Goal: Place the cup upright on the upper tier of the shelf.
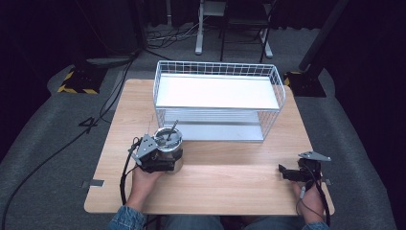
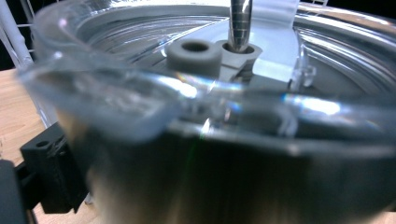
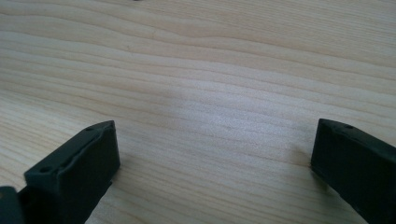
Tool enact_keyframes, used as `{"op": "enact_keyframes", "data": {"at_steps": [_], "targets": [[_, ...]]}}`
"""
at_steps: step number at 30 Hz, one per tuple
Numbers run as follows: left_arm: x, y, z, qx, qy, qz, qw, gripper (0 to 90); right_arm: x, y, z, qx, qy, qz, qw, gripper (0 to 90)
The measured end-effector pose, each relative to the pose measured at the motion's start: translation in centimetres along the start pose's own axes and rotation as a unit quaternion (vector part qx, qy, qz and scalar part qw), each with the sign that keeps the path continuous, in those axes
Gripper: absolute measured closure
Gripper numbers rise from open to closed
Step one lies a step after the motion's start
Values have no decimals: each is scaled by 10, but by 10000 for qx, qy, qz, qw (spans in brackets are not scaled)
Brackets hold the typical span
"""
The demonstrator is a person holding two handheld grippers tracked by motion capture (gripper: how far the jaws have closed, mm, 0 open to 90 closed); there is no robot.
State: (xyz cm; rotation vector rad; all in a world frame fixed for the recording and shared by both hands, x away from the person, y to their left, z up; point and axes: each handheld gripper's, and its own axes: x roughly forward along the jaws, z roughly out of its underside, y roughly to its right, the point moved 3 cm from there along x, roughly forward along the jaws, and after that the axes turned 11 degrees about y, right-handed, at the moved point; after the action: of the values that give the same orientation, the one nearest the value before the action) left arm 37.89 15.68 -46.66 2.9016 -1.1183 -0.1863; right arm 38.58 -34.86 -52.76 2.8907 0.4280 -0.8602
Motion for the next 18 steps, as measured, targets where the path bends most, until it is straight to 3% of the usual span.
{"op": "enact_keyframes", "data": {"at_steps": [9,18], "targets": [[-1,0,0,88,20,-24,10000,34,0,0,0,0,3,0,10000,12],[-2,2,-7,-27,-59,-9,10000,36,0,0,0,9,-4,7,10000,12]]}}
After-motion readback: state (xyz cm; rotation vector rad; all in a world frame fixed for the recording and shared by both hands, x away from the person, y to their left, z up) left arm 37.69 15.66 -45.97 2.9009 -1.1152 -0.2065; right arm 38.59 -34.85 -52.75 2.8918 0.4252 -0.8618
